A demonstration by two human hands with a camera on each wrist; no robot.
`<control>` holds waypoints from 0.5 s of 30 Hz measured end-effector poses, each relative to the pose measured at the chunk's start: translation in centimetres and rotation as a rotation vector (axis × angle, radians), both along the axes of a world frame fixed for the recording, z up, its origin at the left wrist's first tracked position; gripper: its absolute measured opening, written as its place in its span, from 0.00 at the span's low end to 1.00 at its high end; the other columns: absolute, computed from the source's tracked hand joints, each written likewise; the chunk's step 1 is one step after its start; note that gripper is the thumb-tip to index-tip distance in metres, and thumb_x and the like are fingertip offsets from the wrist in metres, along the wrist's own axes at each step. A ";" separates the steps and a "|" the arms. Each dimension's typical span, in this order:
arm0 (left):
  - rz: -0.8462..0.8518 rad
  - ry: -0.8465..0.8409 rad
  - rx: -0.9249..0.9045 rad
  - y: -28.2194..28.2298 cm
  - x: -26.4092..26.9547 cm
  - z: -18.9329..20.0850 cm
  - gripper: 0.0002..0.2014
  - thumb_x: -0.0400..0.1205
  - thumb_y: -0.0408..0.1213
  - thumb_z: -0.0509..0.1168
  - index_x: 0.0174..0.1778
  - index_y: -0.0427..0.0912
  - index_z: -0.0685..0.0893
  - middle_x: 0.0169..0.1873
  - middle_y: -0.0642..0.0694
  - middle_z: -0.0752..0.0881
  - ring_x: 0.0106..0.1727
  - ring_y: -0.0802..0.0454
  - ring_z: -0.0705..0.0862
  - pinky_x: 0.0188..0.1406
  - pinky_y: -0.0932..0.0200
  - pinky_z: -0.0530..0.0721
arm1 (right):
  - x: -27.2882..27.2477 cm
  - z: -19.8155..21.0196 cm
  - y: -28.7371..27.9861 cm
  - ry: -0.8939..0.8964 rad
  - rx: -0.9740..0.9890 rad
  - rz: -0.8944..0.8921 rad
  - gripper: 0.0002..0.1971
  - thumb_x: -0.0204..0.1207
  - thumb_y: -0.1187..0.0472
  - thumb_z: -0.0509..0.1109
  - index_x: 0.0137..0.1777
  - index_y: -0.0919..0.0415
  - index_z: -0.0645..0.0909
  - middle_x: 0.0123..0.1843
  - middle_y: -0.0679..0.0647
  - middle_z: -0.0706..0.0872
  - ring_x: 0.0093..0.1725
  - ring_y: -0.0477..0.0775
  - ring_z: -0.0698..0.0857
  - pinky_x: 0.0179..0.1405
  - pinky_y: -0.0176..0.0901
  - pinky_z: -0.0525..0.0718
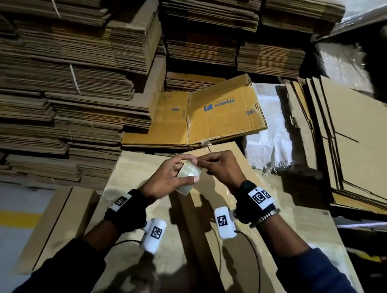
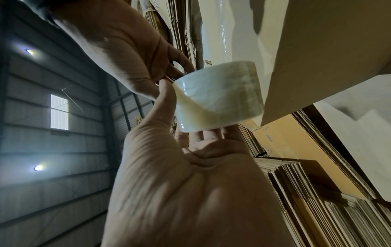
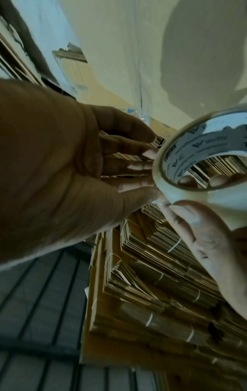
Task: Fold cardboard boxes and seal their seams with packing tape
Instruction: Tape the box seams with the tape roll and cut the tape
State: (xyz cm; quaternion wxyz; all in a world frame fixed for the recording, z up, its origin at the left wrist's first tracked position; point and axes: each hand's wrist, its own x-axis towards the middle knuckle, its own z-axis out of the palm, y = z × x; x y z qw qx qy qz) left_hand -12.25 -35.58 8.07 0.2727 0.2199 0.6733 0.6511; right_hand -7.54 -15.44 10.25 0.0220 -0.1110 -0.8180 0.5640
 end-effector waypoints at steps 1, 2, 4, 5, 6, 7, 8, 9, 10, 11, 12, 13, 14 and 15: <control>-0.007 0.009 -0.009 0.3 -0.7 -0.1 0.27 0.76 0.28 0.82 0.70 0.44 0.83 0.58 0.36 0.92 0.57 0.37 0.92 0.55 0.43 0.91 | -0.7 -0.2 0.2 -0.009 -0.024 -0.023 0.08 0.75 0.52 0.83 0.48 0.55 0.96 0.45 0.48 0.96 0.46 0.45 0.92 0.47 0.42 0.85; -0.016 0.013 -0.017 0.7 -1.7 -0.4 0.27 0.76 0.29 0.82 0.70 0.45 0.84 0.59 0.38 0.92 0.59 0.36 0.91 0.57 0.42 0.91 | -1.5 -0.4 0.4 -0.015 -0.050 -0.048 0.07 0.75 0.54 0.83 0.47 0.57 0.96 0.44 0.49 0.96 0.43 0.44 0.92 0.46 0.41 0.84; -0.043 0.004 -0.033 1.3 -3.5 -1.0 0.31 0.76 0.31 0.82 0.75 0.47 0.82 0.63 0.41 0.91 0.62 0.38 0.90 0.60 0.43 0.90 | -2.8 -0.9 0.8 -0.011 -0.073 -0.103 0.06 0.75 0.57 0.83 0.45 0.60 0.96 0.41 0.51 0.95 0.37 0.41 0.89 0.42 0.37 0.82; -0.055 -0.009 -0.036 1.5 -4.2 -1.2 0.35 0.76 0.31 0.82 0.79 0.49 0.79 0.65 0.42 0.91 0.64 0.41 0.91 0.62 0.47 0.91 | -3.2 -1.1 1.0 -0.008 -0.066 -0.125 0.06 0.75 0.58 0.84 0.43 0.61 0.95 0.39 0.51 0.95 0.35 0.40 0.87 0.41 0.35 0.81; -0.066 -0.029 -0.031 1.7 -5.0 -1.2 0.39 0.76 0.31 0.82 0.83 0.49 0.75 0.66 0.42 0.90 0.64 0.44 0.91 0.63 0.51 0.90 | -3.7 -1.4 1.2 -0.010 -0.058 -0.143 0.06 0.76 0.59 0.83 0.42 0.61 0.95 0.38 0.50 0.94 0.33 0.39 0.86 0.41 0.36 0.81; -0.069 -0.050 -0.029 1.9 -5.8 -1.2 0.42 0.77 0.31 0.81 0.86 0.49 0.71 0.67 0.42 0.90 0.64 0.46 0.91 0.63 0.54 0.89 | -4.4 -1.6 1.6 -0.026 -0.068 -0.162 0.05 0.76 0.61 0.83 0.41 0.62 0.94 0.38 0.50 0.94 0.34 0.41 0.86 0.42 0.40 0.83; -0.059 -0.066 -0.035 2.0 -6.6 -1.1 0.42 0.78 0.33 0.81 0.87 0.48 0.70 0.67 0.42 0.90 0.63 0.48 0.92 0.62 0.55 0.89 | -4.8 -1.7 2.1 -0.044 -0.102 -0.181 0.05 0.77 0.63 0.82 0.41 0.64 0.93 0.40 0.51 0.94 0.37 0.43 0.88 0.45 0.46 0.85; -0.048 -0.070 -0.045 2.0 -7.5 -1.0 0.39 0.79 0.35 0.80 0.86 0.46 0.71 0.67 0.42 0.90 0.63 0.48 0.92 0.62 0.56 0.89 | -5.3 -1.9 2.6 -0.062 -0.151 -0.195 0.06 0.78 0.65 0.80 0.41 0.67 0.92 0.42 0.52 0.95 0.41 0.47 0.90 0.48 0.50 0.87; -0.046 -0.052 -0.055 2.0 -8.1 -0.7 0.35 0.80 0.39 0.79 0.84 0.45 0.74 0.66 0.43 0.91 0.63 0.49 0.92 0.63 0.55 0.89 | -5.6 -2.0 3.1 -0.076 -0.197 -0.199 0.07 0.79 0.66 0.80 0.41 0.68 0.90 0.44 0.54 0.95 0.45 0.50 0.91 0.50 0.53 0.88; -0.061 -0.011 -0.074 2.0 -8.7 -0.4 0.31 0.81 0.42 0.79 0.81 0.45 0.79 0.64 0.46 0.92 0.63 0.50 0.92 0.65 0.53 0.89 | -5.8 -2.1 3.5 -0.091 -0.220 -0.197 0.08 0.79 0.65 0.80 0.40 0.68 0.88 0.44 0.57 0.95 0.46 0.52 0.91 0.49 0.53 0.88; -0.091 0.052 -0.106 1.9 -9.3 -0.1 0.26 0.81 0.45 0.79 0.76 0.45 0.84 0.62 0.49 0.93 0.61 0.52 0.92 0.66 0.51 0.89 | -6.1 -2.1 3.7 -0.113 -0.221 -0.193 0.10 0.79 0.62 0.80 0.41 0.68 0.87 0.46 0.61 0.94 0.48 0.53 0.91 0.49 0.52 0.88; -0.121 0.129 -0.149 1.8 -9.7 0.2 0.22 0.81 0.48 0.79 0.71 0.48 0.89 0.59 0.53 0.94 0.59 0.55 0.93 0.65 0.51 0.89 | -6.3 -2.1 3.9 -0.131 -0.218 -0.186 0.12 0.79 0.60 0.81 0.43 0.70 0.87 0.48 0.64 0.93 0.48 0.53 0.91 0.48 0.51 0.89; -0.137 0.202 -0.196 1.6 -10.1 0.4 0.19 0.81 0.51 0.79 0.66 0.51 0.92 0.56 0.57 0.94 0.56 0.59 0.93 0.63 0.52 0.90 | -6.7 -2.1 4.2 -0.147 -0.218 -0.185 0.13 0.79 0.59 0.80 0.44 0.70 0.86 0.49 0.65 0.93 0.49 0.53 0.91 0.48 0.51 0.89; -0.131 0.257 -0.239 1.3 -10.6 0.6 0.17 0.80 0.54 0.79 0.62 0.53 0.94 0.54 0.61 0.94 0.54 0.63 0.92 0.62 0.53 0.90 | -6.9 -2.1 4.7 -0.158 -0.229 -0.205 0.12 0.80 0.59 0.80 0.44 0.69 0.87 0.49 0.64 0.94 0.50 0.53 0.92 0.48 0.52 0.89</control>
